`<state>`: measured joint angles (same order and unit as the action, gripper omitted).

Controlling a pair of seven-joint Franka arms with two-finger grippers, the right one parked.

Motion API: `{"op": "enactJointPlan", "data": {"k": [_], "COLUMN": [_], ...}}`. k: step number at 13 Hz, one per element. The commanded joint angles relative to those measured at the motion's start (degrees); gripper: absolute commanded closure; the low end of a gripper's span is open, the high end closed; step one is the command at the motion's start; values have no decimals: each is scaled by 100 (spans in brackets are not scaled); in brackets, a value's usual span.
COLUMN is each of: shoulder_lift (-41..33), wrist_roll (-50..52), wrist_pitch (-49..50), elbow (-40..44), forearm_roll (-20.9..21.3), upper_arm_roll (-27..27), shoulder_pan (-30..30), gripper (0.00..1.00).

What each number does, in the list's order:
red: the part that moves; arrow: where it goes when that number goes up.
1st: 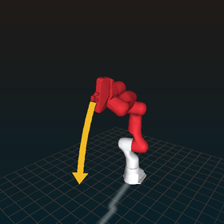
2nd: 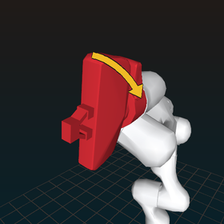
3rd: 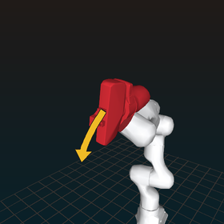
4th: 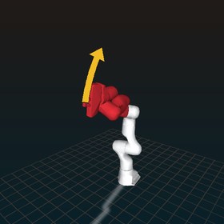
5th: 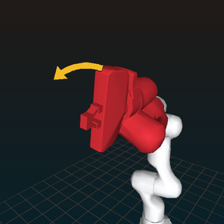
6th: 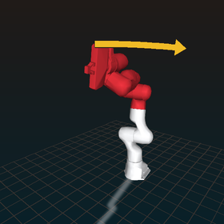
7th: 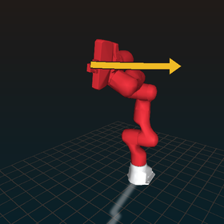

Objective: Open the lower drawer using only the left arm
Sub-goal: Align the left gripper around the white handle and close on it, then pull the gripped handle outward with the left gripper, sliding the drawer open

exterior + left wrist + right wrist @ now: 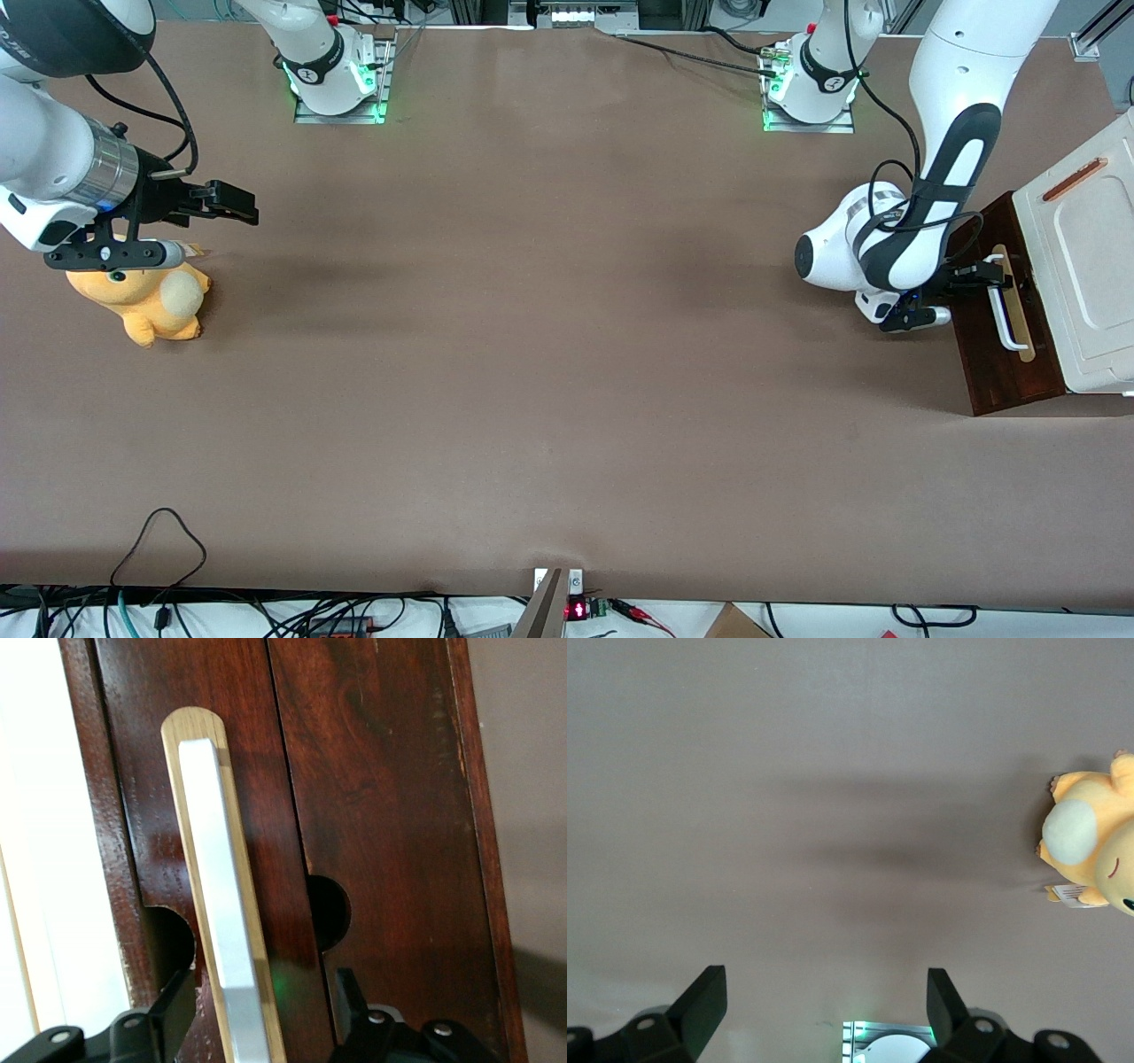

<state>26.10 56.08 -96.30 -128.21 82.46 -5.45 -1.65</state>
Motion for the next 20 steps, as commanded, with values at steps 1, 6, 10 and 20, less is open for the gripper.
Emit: {"op": "enactJointPlan", "data": {"k": [1, 6, 10, 20], "shoulder_lift": [-26, -26, -35, -123], "wrist_roll": [131, 175, 175, 113], "wrist_pitch": [155, 164, 164, 120], "elbow": [-90, -99, -99, -2], "forearm_roll": [200, 226, 226, 130], "upper_arm_roll": [18, 18, 18, -527], "shoulder_pan": [-37, -37, -37, -318], "gripper": [36, 50, 89, 100]}}
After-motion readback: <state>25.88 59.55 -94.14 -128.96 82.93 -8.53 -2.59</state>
